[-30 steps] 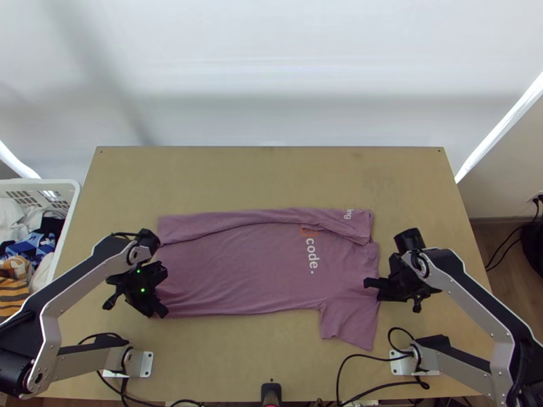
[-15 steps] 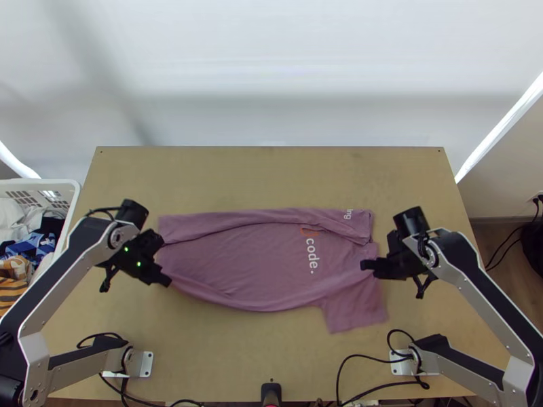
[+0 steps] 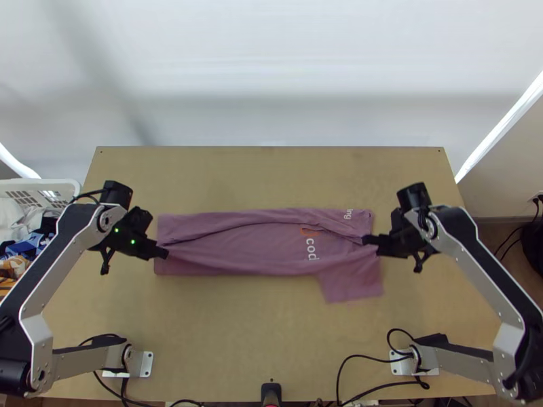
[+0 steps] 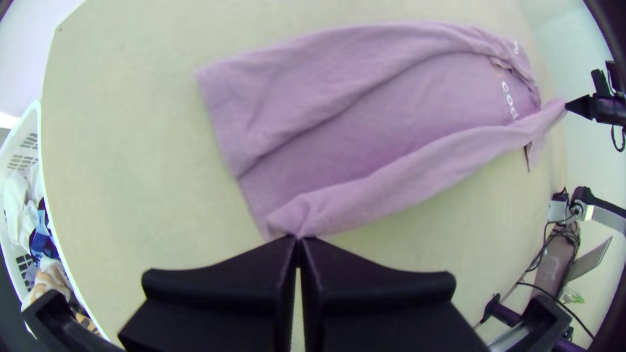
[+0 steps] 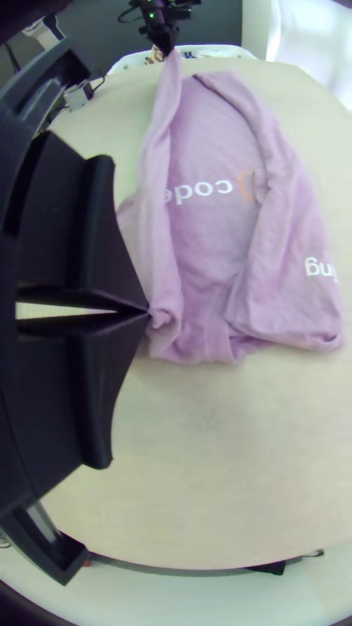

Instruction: Fold the t-shirt

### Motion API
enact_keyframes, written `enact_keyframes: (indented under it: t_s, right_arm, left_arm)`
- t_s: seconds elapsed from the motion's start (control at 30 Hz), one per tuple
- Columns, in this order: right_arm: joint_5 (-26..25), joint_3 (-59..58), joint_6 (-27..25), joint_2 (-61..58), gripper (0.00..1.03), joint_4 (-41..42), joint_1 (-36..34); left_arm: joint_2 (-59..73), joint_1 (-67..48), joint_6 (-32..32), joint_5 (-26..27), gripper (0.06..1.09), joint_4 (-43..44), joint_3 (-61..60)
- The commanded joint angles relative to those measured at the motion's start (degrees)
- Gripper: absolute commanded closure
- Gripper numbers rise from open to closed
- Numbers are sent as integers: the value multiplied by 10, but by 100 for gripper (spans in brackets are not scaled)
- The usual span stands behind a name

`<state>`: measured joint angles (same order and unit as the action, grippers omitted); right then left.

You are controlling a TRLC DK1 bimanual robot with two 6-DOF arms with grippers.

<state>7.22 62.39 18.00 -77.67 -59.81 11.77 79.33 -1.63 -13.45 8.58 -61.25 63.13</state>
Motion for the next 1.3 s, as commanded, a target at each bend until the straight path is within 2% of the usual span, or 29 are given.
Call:
enact_keyframes:
  t_s: [0.0,0.4,0.77,0.93,1.0,1.03,1.07,1.1,1.13,1.2,1.23,1.27]
  right_arm:
    - [-16,47,12,-38,100,12,-18]
    - [-30,174,20,-154,100,25,-33]
    - [-31,233,27,-250,100,58,-33]
    - [-32,242,34,-274,100,102,-33]
    - [-34,242,34,-274,100,120,-34]
    - [-36,243,36,-274,100,128,-35]
    - [-36,244,42,-273,94,130,-36]
    - [-36,246,48,-272,79,131,-37]
    - [-36,247,52,-272,59,131,-38]
    - [-36,247,59,-265,25,131,-41]
    - [-35,247,63,-261,13,130,-45]
    - [-36,247,63,-254,9,128,-45]
  left_arm:
    - [29,16,12,5,105,13,26]
    - [107,33,50,5,105,49,98]
    - [169,33,73,5,105,98,115]
    - [183,42,91,6,104,124,114]
    - [181,44,108,6,100,137,114]
    - [177,48,113,11,83,142,111]
    - [172,54,120,16,62,152,108]
    - [168,58,120,27,51,152,106]
    - [166,62,118,36,42,153,105]
    - [161,70,118,39,27,155,103]
    - [157,72,116,40,19,155,103]
    - [155,75,116,40,11,152,103]
